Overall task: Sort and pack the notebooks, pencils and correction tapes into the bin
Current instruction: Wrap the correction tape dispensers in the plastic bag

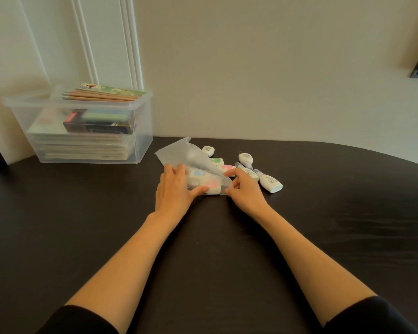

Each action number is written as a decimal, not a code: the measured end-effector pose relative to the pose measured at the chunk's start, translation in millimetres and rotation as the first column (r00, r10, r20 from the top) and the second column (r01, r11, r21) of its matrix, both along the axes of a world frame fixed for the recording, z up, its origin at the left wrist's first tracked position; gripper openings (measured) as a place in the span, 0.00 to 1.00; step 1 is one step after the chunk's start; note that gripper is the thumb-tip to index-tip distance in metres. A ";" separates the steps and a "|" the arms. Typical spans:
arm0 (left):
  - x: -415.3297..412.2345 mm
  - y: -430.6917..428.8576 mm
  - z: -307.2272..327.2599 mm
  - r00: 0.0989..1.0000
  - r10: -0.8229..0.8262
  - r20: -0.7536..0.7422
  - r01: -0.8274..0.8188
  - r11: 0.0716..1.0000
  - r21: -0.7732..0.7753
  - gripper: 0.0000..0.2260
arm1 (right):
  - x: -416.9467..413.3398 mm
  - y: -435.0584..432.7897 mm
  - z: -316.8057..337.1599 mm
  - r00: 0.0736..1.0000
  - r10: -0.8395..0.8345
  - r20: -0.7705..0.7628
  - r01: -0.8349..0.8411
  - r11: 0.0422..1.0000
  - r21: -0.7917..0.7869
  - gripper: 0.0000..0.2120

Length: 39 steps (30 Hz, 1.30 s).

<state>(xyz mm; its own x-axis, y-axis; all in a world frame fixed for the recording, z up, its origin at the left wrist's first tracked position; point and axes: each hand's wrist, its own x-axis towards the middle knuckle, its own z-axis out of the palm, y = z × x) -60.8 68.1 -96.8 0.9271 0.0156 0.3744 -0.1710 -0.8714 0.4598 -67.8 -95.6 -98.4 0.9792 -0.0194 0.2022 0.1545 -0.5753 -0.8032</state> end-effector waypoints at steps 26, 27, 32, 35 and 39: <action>-6.7 12.0 13.8 0.962 -0.256 -0.094 0.260 0.965 0.028 0.20 | 3.1 15.4 -1.4 0.997 0.070 0.044 -0.066 0.994 -0.088 0.10; -4.7 10.4 14.4 0.967 -0.241 -0.084 0.244 0.970 0.024 0.20 | 2.0 13.9 -1.1 0.994 0.100 0.032 -0.097 0.990 -0.101 0.09; -0.4 2.0 11.1 0.993 -0.115 -0.011 0.116 0.989 0.093 0.15 | -3.1 13.3 0.6 0.981 0.193 0.006 -0.190 0.969 -0.157 0.08; -1.5 3.9 7.8 0.999 -0.025 -0.040 0.029 0.995 0.099 0.15 | -2.1 14.3 0.5 0.989 0.145 -0.007 -0.144 0.980 -0.140 0.12; -3.6 7.3 6.8 0.998 0.052 -0.029 -0.047 0.989 0.139 0.03 | 1.2 11.9 -1.7 1.000 0.006 0.028 -0.002 0.987 -0.160 0.05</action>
<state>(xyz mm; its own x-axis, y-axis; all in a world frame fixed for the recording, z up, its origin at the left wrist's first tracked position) -64.3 75.3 -90.1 0.9383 0.0120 0.3457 -0.1128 -0.9341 0.3386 -66.7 -83.7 -100.1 0.9730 0.0195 0.2300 0.1784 -0.6956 -0.6959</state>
